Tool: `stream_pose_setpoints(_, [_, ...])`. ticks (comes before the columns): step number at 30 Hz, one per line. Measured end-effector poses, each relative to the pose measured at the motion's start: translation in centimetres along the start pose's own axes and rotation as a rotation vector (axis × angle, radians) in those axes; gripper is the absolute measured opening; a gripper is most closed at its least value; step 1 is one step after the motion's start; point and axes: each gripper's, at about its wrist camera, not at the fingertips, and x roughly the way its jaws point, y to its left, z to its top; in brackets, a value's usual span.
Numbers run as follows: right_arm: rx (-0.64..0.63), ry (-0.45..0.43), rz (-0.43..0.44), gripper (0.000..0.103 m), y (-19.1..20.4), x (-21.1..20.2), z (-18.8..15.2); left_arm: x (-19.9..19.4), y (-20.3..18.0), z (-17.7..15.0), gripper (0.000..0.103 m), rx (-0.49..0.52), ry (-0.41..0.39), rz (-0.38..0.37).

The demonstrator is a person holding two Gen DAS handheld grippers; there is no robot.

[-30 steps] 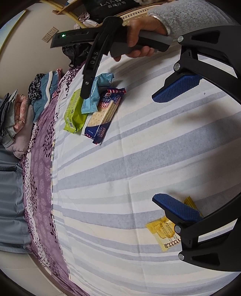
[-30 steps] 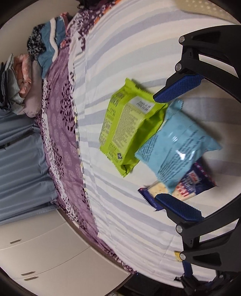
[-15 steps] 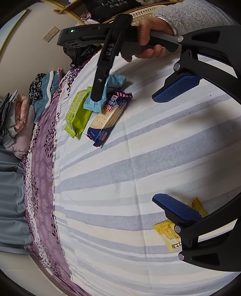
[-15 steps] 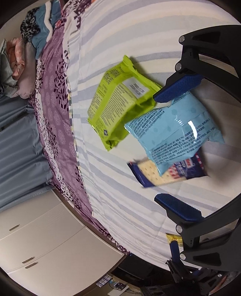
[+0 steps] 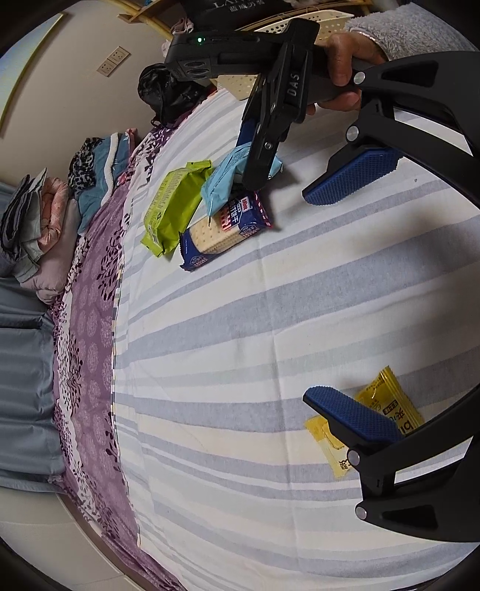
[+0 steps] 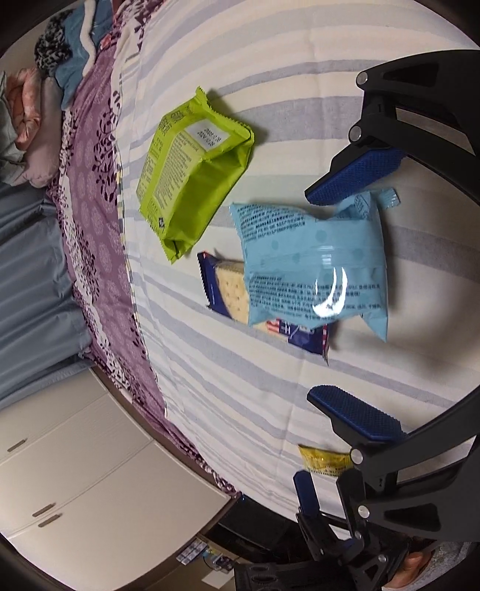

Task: Organize snacks
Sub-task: 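Grasp the blue pack with the right tool, then grasp the cracker pack with the left tool while the right holds the blue pack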

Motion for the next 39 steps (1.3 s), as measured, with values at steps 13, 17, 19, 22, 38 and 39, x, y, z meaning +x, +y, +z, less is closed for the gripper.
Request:
stream_pose_setpoints(13, [0.031,-0.004,-0.089,0.062,-1.1,0.5,-0.2,0.3,-0.6,0.1,0.1,0.019,0.009,0.01])
stream_pose_setpoints(17, [0.031,-0.02,-0.117,0.061,-1.2,-0.1,-0.6,0.4,-0.8,0.0,0.1,0.027,0.011,0.013])
stream_pose_setpoints(19, [0.027,-0.028,-0.138,0.061,-1.2,-0.4,-0.9,0.4,-0.9,0.1,0.1,0.03,0.011,0.016])
stream_pose_setpoints(22, [0.025,-0.04,-0.177,0.061,-1.4,-0.9,-1.2,0.5,-0.9,0.1,0.1,0.03,0.011,0.016])
stream_pose_setpoints(38, [0.123,-0.122,-0.309,0.054,-4.5,-4.0,-3.3,1.5,-2.6,1.3,0.1,0.063,0.009,0.028])
stream_pose_setpoints(39, [0.124,-0.123,-0.309,0.054,-4.5,-4.0,-3.3,1.7,-2.9,1.5,0.1,0.068,0.009,0.031])
